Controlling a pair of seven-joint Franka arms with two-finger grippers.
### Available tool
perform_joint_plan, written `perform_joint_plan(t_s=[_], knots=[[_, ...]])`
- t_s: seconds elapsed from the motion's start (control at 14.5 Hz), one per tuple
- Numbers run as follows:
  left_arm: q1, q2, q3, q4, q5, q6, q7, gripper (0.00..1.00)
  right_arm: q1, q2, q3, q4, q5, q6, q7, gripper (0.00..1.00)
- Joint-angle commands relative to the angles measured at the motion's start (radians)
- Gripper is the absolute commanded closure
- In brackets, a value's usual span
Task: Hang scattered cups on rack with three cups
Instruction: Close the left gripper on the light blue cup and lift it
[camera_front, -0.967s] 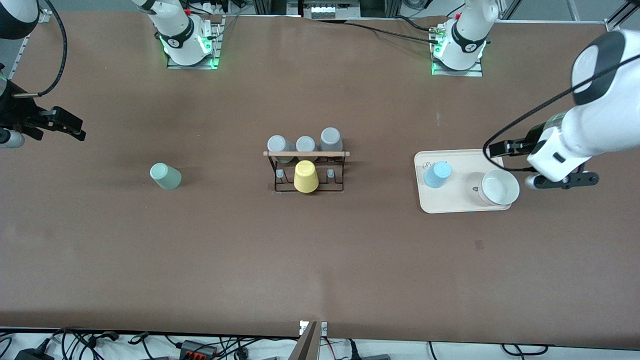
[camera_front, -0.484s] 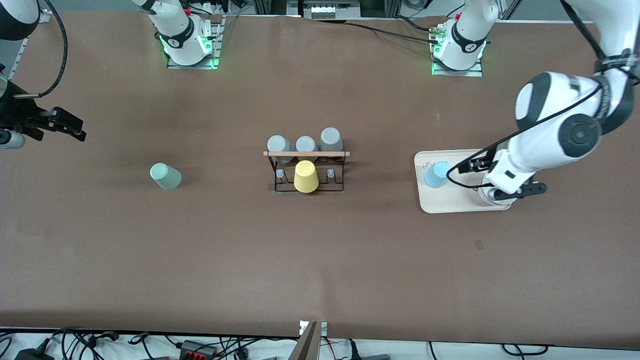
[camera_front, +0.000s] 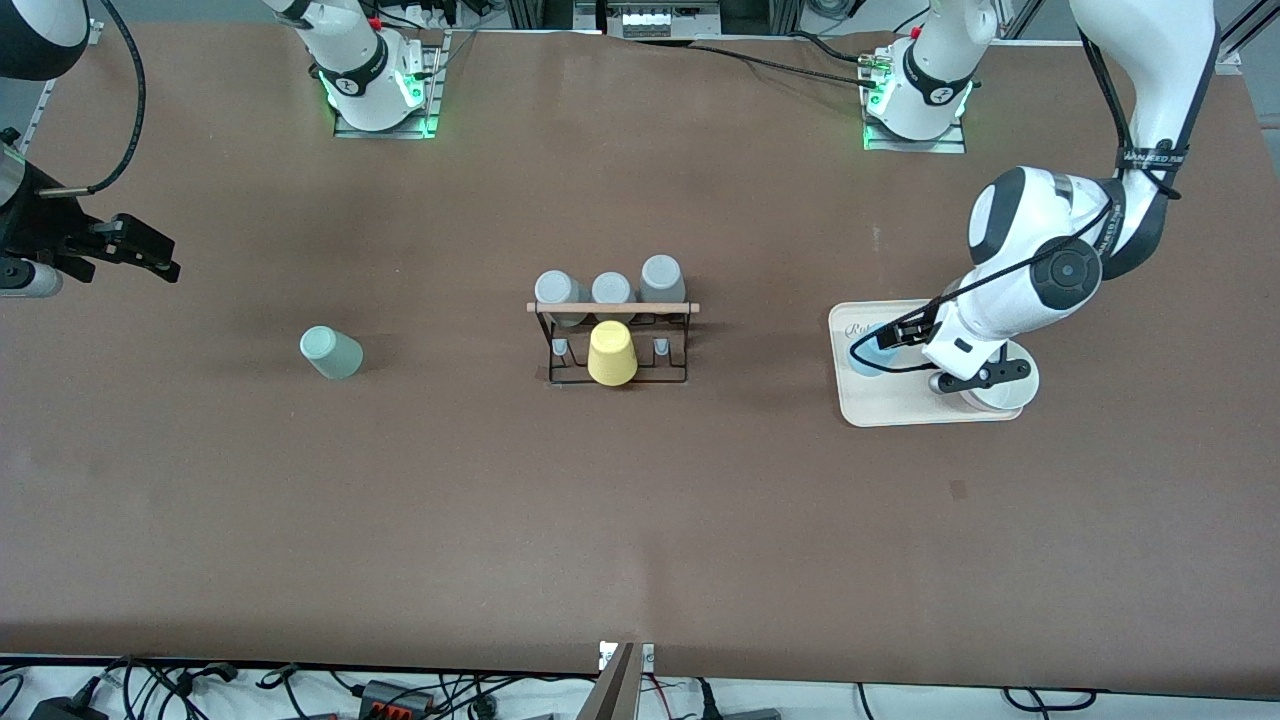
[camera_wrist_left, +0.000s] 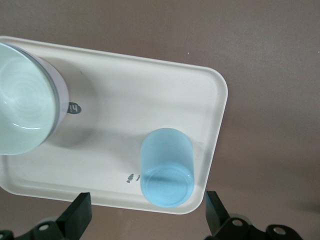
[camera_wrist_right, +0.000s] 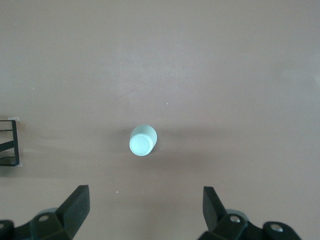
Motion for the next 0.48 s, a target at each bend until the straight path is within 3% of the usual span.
perform_joint_plan(t_s=[0.0, 0.41], knots=[[-0.029, 0.033, -0.005, -0.016, 0.011, 0.061, -0.047, 0.0, 0.0, -0.007, 0.002, 0.002, -0.016, -0.014, -0.01, 0.0], [-0.029, 0.055, -0.002, -0.092, 0.035, 0.18, -0.036, 0.0, -0.002, -0.01, 0.001, -0.003, -0.016, -0.015, -0.007, 0.0]])
